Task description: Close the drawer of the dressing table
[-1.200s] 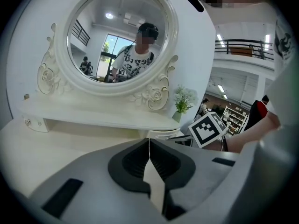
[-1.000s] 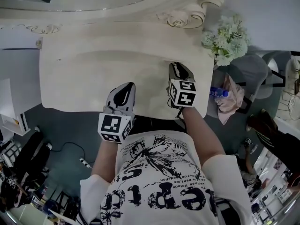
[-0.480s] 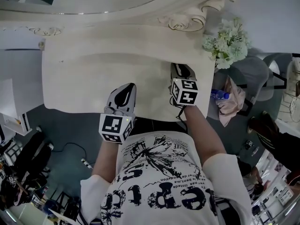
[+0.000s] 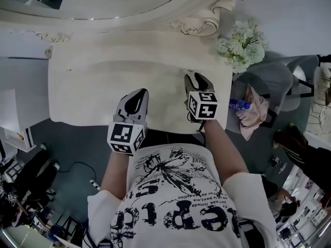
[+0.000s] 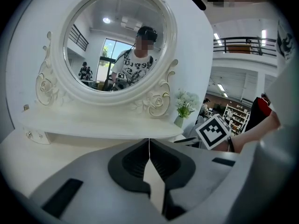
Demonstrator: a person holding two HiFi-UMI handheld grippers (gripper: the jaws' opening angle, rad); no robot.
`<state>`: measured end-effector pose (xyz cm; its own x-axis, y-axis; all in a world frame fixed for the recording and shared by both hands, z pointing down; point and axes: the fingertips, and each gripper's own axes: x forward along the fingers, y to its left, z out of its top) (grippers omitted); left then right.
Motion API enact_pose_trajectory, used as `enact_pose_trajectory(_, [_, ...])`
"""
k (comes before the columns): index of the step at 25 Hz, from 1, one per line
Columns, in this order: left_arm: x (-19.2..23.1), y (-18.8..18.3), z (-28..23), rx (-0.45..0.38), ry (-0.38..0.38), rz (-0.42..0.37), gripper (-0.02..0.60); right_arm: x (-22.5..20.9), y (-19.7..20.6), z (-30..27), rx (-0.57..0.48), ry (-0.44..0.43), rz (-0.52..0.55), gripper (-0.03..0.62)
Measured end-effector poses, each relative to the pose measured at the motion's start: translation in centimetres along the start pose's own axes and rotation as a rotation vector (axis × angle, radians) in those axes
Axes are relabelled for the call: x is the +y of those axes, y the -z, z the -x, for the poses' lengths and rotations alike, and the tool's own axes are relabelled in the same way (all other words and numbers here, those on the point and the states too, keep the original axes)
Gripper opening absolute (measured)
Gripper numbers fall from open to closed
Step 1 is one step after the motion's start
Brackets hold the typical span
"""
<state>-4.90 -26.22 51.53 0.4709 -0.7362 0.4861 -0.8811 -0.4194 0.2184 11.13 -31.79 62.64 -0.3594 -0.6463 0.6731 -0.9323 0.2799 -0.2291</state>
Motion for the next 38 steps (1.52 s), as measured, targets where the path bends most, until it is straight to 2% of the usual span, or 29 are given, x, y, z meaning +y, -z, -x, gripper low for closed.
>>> enact_pose_trajectory(4, [-0.3, -1.6, 0.1, -0.038, 0.010, -0.022, 0.020, 1.1, -0.6, 3.2, -0.066, 0.001, 0.024, 0.142])
enact_pose_trajectory(7, [-1.4, -2.4, 1.0, -0.054, 0.030, -0.032, 0.020, 2.3, -1.6, 6.4, -0.144, -0.014, 0.011, 0.057])
enact_pose_trajectory(9, [-2.0, -3.2, 1.3, -0.073, 0.043, -0.050, 0.020, 2.7, -3.0, 8.3, -0.205, -0.018, 0.012, 0.043])
enact_pose_trajectory(14, [-3.3, -5.7, 2.2, -0.134, 0.068, -0.086, 0.020, 3.0, -6.6, 12.7, -0.350, -0.005, 0.034, 0.028])
enact_pose_trajectory(18, [-4.4, -7.7, 3.2, -0.174, 0.091, -0.125, 0.020, 3.5, -9.3, 15.9, -0.453, 0.011, 0.099, 0.020])
enact_pose_trajectory(24, [-6.1, -10.0, 4.5, -0.221, 0.120, -0.181, 0.020, 4.6, -11.4, 19.3, -0.566, -0.026, 0.141, 0.017])
enact_pose_trajectory(28, [-7.1, -11.1, 4.9, -0.248, 0.138, -0.198, 0.020, 4.9, -12.0, 20.4, -0.593, -0.027, 0.170, 0.017])
enact_pose_trajectory(38, [-8.4, -10.6, 5.1, -0.245, 0.161, -0.198, 0.020, 5.8, -11.1, 20.5, -0.574, -0.087, 0.185, 0.017])
